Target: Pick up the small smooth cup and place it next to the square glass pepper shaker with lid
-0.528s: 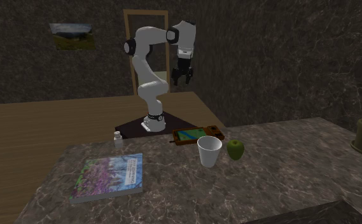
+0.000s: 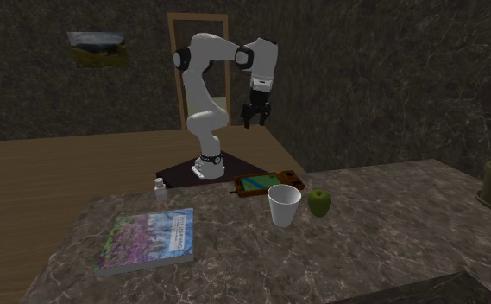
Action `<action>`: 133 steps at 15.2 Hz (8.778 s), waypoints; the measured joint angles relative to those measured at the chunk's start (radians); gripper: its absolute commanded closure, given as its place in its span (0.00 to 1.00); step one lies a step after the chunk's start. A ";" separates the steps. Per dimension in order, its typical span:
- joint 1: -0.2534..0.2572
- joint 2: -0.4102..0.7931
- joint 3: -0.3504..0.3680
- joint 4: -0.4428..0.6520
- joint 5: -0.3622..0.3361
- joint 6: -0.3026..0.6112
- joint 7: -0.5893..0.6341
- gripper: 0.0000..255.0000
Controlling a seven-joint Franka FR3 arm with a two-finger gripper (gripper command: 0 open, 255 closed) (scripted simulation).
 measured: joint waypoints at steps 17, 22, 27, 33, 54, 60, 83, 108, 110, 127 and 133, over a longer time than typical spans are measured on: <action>-0.032 0.623 -0.022 0.347 -0.129 0.273 -0.071 0.00; -0.033 0.808 -0.027 0.510 -0.162 0.294 -0.089 0.00; -0.039 0.904 -0.034 0.575 -0.176 0.326 -0.098 0.00; -0.044 0.919 -0.038 0.536 -0.182 0.381 -0.093 0.00; -0.044 0.891 -0.036 0.561 -0.176 0.329 -0.106 1.00; -0.044 0.868 -0.035 0.610 -0.169 0.259 -0.124 1.00; -0.036 0.836 -0.032 0.871 -0.156 -0.028 -0.181 1.00; -0.246 0.309 -0.242 0.268 -0.229 0.142 -0.550 1.00; -0.266 0.276 -0.271 0.229 -0.244 0.160 -0.589 1.00; -0.420 0.195 -0.547 0.177 -0.341 0.254 -0.965 1.00; -0.453 0.229 -0.652 0.214 -0.343 0.293 -1.098 1.00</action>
